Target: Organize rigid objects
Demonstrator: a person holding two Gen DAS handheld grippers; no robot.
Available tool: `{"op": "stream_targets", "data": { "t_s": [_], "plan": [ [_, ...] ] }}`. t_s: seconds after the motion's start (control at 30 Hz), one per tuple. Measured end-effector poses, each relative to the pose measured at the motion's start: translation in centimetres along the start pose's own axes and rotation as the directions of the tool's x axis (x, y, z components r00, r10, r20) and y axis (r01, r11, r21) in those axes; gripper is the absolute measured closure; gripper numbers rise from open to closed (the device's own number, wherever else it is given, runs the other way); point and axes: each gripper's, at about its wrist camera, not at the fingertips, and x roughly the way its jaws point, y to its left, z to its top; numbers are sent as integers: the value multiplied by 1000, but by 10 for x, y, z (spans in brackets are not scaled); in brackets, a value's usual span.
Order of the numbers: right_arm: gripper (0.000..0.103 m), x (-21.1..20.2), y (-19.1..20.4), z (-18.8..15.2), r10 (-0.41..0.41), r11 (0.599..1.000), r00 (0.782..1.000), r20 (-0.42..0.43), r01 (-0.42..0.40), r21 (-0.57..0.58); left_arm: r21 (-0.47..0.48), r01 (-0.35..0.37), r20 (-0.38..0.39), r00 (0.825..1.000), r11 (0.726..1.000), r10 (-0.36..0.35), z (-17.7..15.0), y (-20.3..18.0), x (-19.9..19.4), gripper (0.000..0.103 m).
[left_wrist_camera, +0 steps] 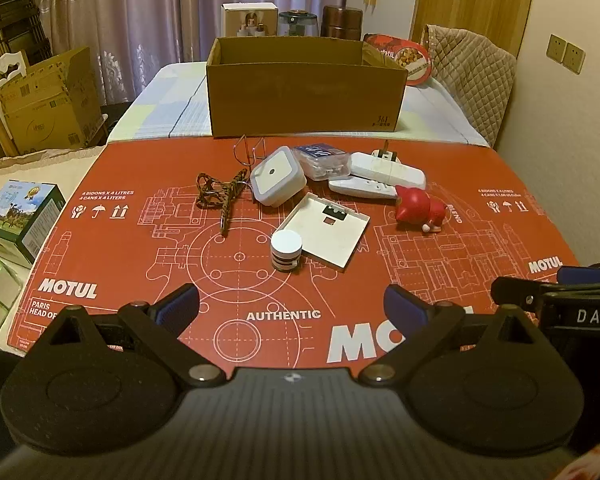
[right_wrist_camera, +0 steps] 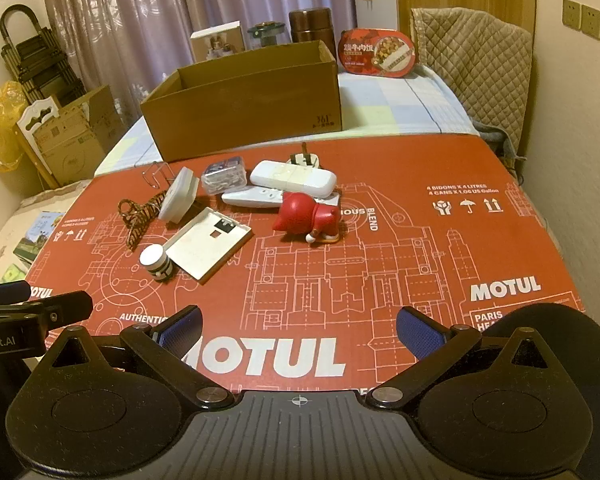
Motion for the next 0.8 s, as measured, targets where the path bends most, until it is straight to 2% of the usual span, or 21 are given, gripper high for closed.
{"op": "stream_targets", "data": {
  "t_s": [0.8],
  "plan": [
    [2, 2, -3, -2, 1, 1000, 1000, -1, -1, 6, 0, 1, -9, 1000, 1000, -1, -2, 1, 1, 6]
  ]
}}
